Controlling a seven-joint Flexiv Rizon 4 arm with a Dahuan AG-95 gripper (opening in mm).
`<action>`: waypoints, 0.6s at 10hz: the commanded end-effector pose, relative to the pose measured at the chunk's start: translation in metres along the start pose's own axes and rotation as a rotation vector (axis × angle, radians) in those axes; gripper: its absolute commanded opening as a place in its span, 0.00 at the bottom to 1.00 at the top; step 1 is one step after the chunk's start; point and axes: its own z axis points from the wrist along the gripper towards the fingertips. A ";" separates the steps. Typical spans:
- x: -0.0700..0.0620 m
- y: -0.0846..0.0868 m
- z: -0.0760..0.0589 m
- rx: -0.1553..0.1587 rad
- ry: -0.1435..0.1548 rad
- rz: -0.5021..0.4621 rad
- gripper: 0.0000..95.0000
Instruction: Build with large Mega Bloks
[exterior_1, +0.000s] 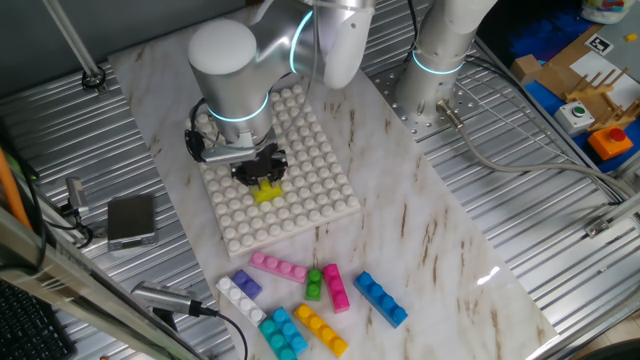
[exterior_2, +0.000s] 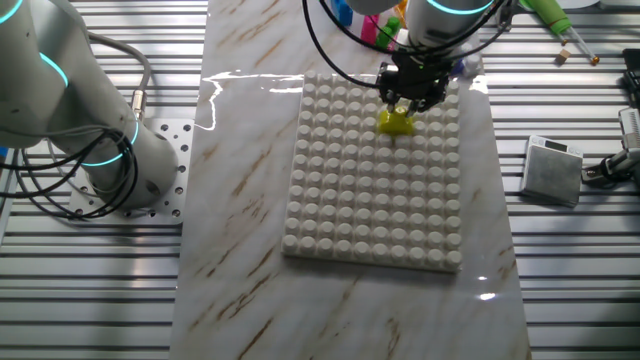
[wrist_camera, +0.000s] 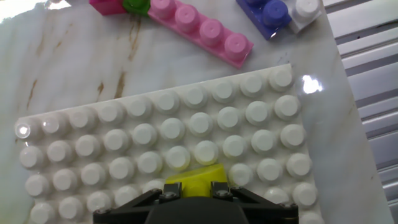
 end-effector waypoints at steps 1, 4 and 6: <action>0.000 0.000 0.000 -0.001 -0.001 0.001 0.00; 0.000 0.000 0.000 -0.004 -0.008 0.002 0.00; 0.001 0.000 -0.006 -0.005 -0.006 0.002 0.20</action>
